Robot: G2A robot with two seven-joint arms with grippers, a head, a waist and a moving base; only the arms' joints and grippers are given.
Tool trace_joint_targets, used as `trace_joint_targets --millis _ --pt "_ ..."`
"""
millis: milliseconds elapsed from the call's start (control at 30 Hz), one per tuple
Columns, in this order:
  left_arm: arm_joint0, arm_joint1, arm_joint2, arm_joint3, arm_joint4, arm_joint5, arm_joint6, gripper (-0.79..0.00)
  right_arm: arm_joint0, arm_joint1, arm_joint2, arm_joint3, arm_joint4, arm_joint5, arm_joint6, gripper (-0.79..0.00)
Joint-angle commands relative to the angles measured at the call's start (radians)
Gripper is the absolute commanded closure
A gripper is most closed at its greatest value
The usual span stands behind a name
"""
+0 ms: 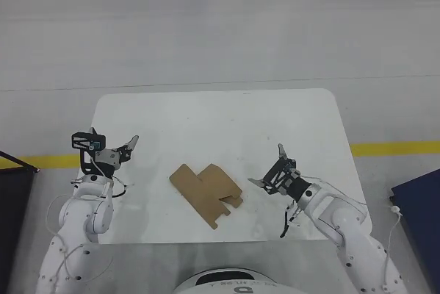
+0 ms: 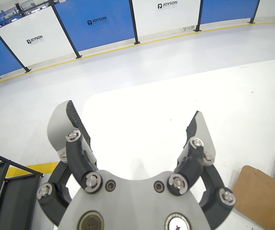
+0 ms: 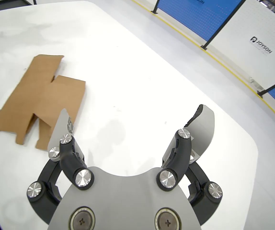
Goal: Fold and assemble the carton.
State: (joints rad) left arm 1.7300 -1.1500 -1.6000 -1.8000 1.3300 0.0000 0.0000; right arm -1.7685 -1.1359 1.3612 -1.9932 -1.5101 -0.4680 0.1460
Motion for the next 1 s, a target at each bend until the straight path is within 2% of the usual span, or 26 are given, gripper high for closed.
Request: trace_joint_targets --millis 0,333,400,567,633,667,733,800,967 --pt "0.0 0.0 0.0 0.0 0.0 0.0 0.0 -0.785 -0.005 0.0 0.001 -0.008 0.017 -0.008 0.006 -0.785" --pt "0.0 0.0 0.0 0.0 0.0 0.0 0.0 -0.785 -0.005 0.0 0.001 -0.008 0.017 -0.008 0.006 -0.785" --pt "0.0 0.0 0.0 0.0 0.0 0.0 0.0 -0.785 -0.012 -0.002 -0.021 0.032 0.143 -0.065 0.016 -0.785" --pt "0.0 0.0 0.0 0.0 0.0 0.0 0.0 -0.785 0.045 -0.001 -0.009 0.1 0.602 -0.158 0.268 -0.785" --pt "0.0 0.0 0.0 0.0 0.0 0.0 0.0 -0.785 0.066 0.003 -0.014 0.11 0.717 -0.16 0.387 -0.668" --pt "0.0 0.0 0.0 0.0 0.0 0.0 0.0 -0.785 0.077 0.004 -0.022 0.116 0.773 -0.153 0.44 -0.523" --pt "0.0 0.0 0.0 0.0 0.0 0.0 0.0 -0.785 0.107 0.006 -0.037 0.125 0.859 -0.141 0.515 -0.339" --pt "0.0 0.0 0.0 0.0 0.0 0.0 0.0 -0.785 0.134 0.007 -0.049 0.144 0.902 -0.103 0.568 -0.283" --pt "0.0 0.0 0.0 0.0 0.0 0.0 0.0 -0.785 0.192 0.006 -0.086 0.204 0.964 -0.027 0.633 -0.259"
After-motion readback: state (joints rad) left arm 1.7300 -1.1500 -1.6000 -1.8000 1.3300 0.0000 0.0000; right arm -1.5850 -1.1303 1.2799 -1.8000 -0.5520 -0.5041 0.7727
